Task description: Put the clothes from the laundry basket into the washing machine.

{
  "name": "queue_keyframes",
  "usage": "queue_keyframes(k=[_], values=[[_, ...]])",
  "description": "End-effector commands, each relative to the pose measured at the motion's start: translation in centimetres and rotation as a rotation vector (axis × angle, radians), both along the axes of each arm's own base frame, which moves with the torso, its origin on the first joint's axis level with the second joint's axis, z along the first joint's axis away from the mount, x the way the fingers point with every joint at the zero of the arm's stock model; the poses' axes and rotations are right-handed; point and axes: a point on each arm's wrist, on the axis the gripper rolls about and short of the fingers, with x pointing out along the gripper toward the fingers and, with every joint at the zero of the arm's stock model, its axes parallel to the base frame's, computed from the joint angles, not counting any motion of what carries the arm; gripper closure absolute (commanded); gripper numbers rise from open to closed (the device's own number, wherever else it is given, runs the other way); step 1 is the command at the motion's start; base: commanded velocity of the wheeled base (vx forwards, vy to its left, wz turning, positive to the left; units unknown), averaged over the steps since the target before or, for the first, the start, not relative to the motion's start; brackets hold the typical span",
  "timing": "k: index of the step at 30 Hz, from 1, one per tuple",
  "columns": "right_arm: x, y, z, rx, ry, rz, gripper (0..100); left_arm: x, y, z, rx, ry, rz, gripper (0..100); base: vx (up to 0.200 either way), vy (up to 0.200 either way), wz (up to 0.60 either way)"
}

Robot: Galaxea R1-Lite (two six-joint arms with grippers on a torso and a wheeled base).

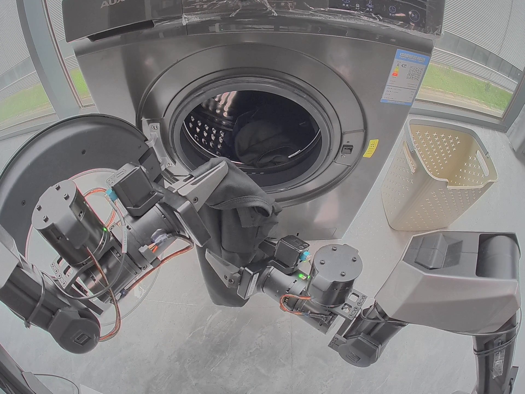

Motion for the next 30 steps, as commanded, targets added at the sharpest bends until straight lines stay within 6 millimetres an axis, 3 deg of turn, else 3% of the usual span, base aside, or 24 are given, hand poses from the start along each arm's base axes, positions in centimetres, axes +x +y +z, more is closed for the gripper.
queue_keyframes(k=[1, 23, 24, 30], values=[[0.89, 0.40, 0.55, 0.036, -0.029, -0.016, 0, -0.04, 0.02, 0.08, -0.002, -0.002, 0.000, 100, 0.000, 0.000, 0.00], [1.07, 0.49, 0.75, 0.050, -0.039, -0.022, 0, 0.15, 0.10, -0.08, -0.001, 0.002, 0.005, 100, 0.000, 0.000, 0.00], [1.02, 0.53, 0.75, 0.051, -0.038, -0.020, 100, 0.17, 0.13, -0.08, -0.001, 0.002, 0.007, 100, 0.000, 0.000, 0.00], [0.89, 0.67, 0.80, 0.053, -0.041, -0.015, 100, 0.62, 0.70, -0.13, 0.001, 0.004, 0.032, 100, 0.000, 0.000, 0.00]])
